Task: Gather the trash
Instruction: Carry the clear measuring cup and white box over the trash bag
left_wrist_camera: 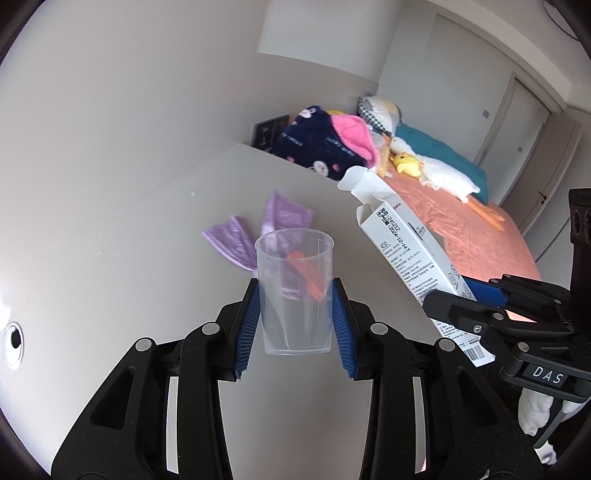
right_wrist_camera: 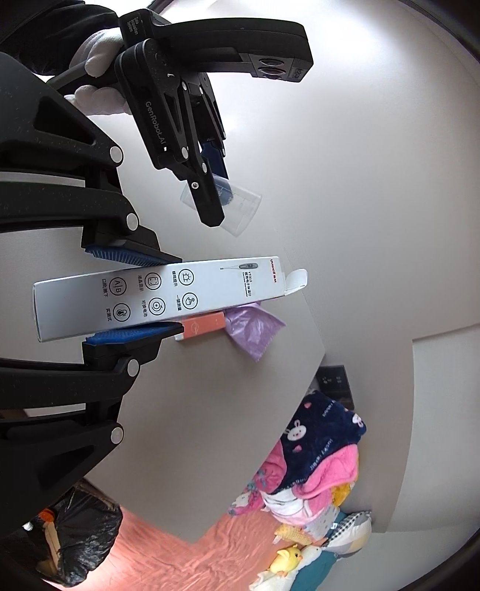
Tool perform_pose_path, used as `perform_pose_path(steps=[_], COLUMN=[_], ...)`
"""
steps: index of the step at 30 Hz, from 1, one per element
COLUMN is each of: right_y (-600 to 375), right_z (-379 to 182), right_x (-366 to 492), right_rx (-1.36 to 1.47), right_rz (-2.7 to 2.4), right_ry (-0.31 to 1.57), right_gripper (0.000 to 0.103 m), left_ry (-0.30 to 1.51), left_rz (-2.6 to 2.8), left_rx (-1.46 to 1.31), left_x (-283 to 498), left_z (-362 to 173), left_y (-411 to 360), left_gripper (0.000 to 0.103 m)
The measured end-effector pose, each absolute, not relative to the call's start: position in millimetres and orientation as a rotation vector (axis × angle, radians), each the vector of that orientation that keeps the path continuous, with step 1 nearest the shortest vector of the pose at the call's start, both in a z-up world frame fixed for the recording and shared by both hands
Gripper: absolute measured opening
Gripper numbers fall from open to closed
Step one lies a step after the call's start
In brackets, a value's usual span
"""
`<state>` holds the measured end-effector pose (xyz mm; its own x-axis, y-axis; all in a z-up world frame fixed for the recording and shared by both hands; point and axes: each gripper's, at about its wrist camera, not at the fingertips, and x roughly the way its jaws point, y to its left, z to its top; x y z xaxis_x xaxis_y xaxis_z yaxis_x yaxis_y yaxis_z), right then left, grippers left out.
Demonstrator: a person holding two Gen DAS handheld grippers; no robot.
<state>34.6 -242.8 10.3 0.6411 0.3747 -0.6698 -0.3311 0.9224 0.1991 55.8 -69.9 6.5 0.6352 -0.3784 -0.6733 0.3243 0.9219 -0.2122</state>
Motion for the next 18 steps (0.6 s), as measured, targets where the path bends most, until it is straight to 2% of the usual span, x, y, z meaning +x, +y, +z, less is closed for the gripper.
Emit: perform_pose_path(steps=[18], right_y=[-328], right_z=[29], right_x=[-34], right_rx=[0.114], right_rz=[0.235], right_ry=[0.719], right_gripper=[0.031], left_ry=[0.753], left_rz=[-0.619], left_rx=[-0.001], left_x=[25], left_z=[24], left_y=[-174], left_gripper=[0.037])
